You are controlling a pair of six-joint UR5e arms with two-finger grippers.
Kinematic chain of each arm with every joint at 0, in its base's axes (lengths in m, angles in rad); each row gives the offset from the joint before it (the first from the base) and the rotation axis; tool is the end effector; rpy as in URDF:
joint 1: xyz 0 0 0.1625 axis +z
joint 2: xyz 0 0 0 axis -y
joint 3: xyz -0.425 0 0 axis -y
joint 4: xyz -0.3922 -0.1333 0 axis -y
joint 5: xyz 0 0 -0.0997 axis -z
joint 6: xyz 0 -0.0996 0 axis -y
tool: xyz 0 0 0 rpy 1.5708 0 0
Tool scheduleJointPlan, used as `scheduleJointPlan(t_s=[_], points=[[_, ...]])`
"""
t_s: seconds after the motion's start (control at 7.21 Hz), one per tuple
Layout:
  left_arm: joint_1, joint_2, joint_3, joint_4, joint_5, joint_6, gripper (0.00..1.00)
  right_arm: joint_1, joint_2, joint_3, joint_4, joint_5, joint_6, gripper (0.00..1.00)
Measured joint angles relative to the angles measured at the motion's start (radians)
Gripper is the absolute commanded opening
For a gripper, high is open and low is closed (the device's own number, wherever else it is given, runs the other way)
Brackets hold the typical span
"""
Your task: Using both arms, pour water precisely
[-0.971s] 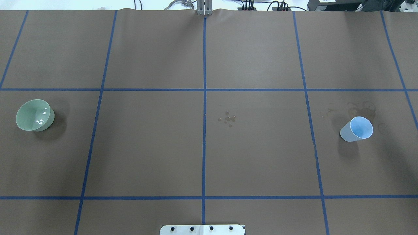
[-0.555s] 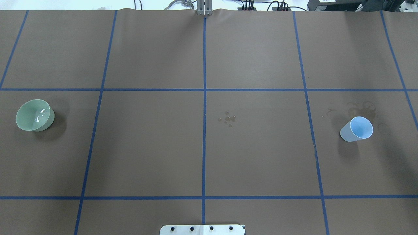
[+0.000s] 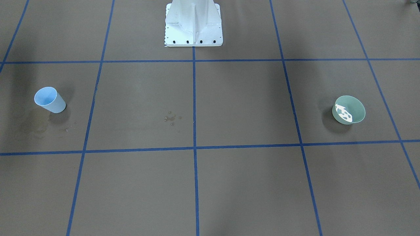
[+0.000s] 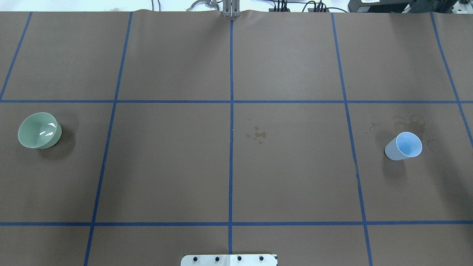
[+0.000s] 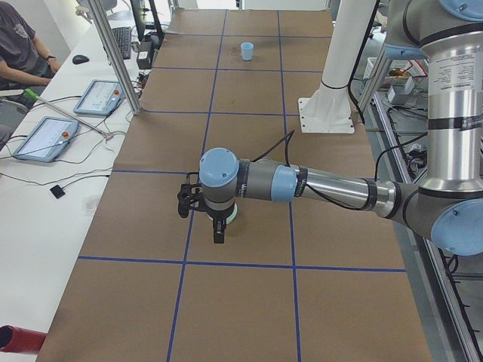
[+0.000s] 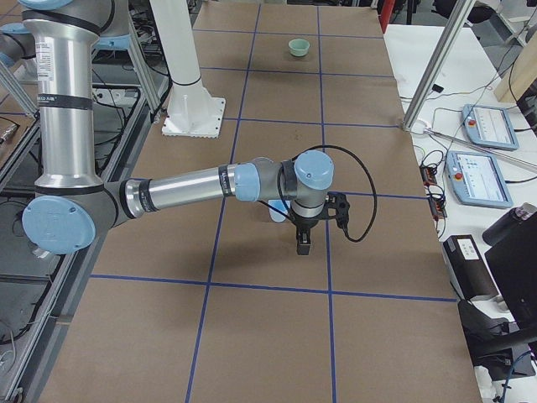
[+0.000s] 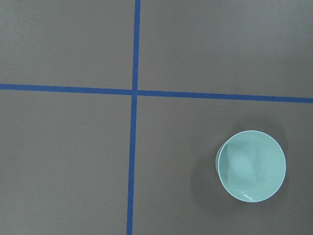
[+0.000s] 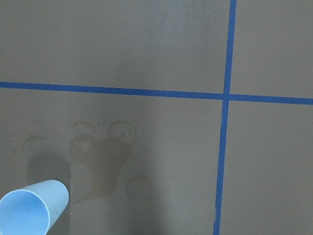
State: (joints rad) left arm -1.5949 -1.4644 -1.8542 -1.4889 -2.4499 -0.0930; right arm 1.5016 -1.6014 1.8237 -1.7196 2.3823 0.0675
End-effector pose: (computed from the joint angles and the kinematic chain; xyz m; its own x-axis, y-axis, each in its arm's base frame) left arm -0.0673 -0.4447 0.5698 0.6344 -0.0349 -0.7722 0.0833 0.9963 0.0234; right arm 0.0281 -0.4771 0.5619 0.6862 -0.0334 0.7267 0.0227 0.9994 0.0245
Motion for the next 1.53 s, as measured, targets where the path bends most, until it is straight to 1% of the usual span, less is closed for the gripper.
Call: scheduleJointPlan(t_s=[0.28,0.56,0.83,1.25,1.53], points=[[0.0,-0.003,0.013,0.009,0.008,-0.003,1.0,0.001,-0.014,-0.009,0.0,0.0,0.004,1.0],[0.001,-0.012,0.014,0.006,0.054,-0.003,1.0,0.002,-0.017,-0.024,0.002,-0.004,0.003,1.0],[0.001,-0.01,0.019,0.002,0.078,-0.002,1.0,0.001,-0.019,-0.03,0.003,-0.028,-0.001,1.0],[0.001,0.012,0.056,0.001,0.084,-0.006,1.0,0.001,-0.019,-0.032,0.004,-0.037,-0.002,1.0],[0.001,0.012,0.06,-0.002,0.081,-0.006,1.0,0.001,-0.021,-0.028,0.003,-0.037,-0.002,1.0]])
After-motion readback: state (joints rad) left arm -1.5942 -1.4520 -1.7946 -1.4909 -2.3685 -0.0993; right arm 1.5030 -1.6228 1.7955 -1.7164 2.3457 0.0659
